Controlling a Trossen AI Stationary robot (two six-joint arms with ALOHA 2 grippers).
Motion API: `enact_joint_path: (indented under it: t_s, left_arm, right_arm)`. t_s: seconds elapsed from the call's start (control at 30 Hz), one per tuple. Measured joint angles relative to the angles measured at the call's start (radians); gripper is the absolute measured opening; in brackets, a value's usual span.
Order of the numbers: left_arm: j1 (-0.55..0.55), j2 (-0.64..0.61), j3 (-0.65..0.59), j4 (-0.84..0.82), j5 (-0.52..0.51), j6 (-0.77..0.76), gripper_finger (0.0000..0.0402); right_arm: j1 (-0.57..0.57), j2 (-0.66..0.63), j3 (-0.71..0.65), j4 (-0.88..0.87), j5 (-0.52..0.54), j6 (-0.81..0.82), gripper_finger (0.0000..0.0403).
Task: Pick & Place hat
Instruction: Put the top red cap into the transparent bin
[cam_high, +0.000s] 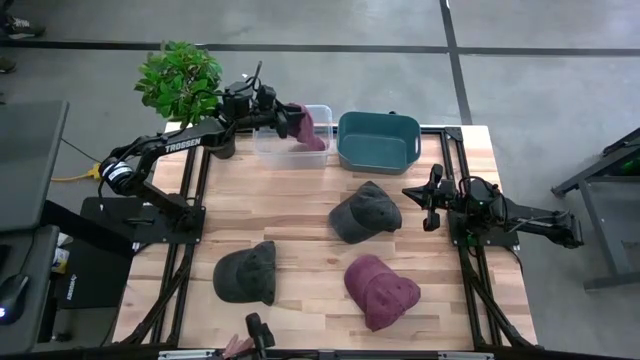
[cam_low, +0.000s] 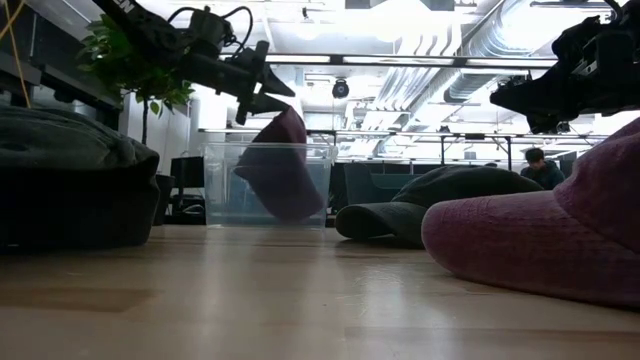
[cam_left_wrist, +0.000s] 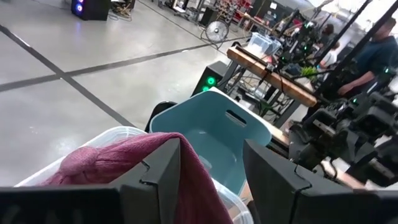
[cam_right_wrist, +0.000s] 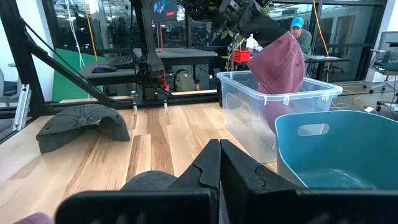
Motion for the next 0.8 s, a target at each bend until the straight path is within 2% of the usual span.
enact_joint_path:
  t_s: [0.23,0.37,0.6,0.8]
  left_arm:
    - [-0.007,-0.001,0.0,0.001,-0.003,-0.046,0.0171]
    - [-0.017,-0.003,0.0,0.002,0.002,-0.05,0.0207]
    - [-0.061,-0.003,0.0,0.035,-0.051,-0.049,0.0289]
    - [-0.102,-0.004,0.025,0.037,-0.129,-0.046,0.0315]
  right_arm:
    - [0.0,0.0,0.0,0.0,0.0,0.0,0.0]
    - [0.0,0.0,0.0,0.0,0.0,0.0,0.0]
    - [0.0,0.0,0.0,0.0,0.0,0.0,0.0]
    - [0.0,0.0,0.0,0.0,0.0,0.0,0.0]
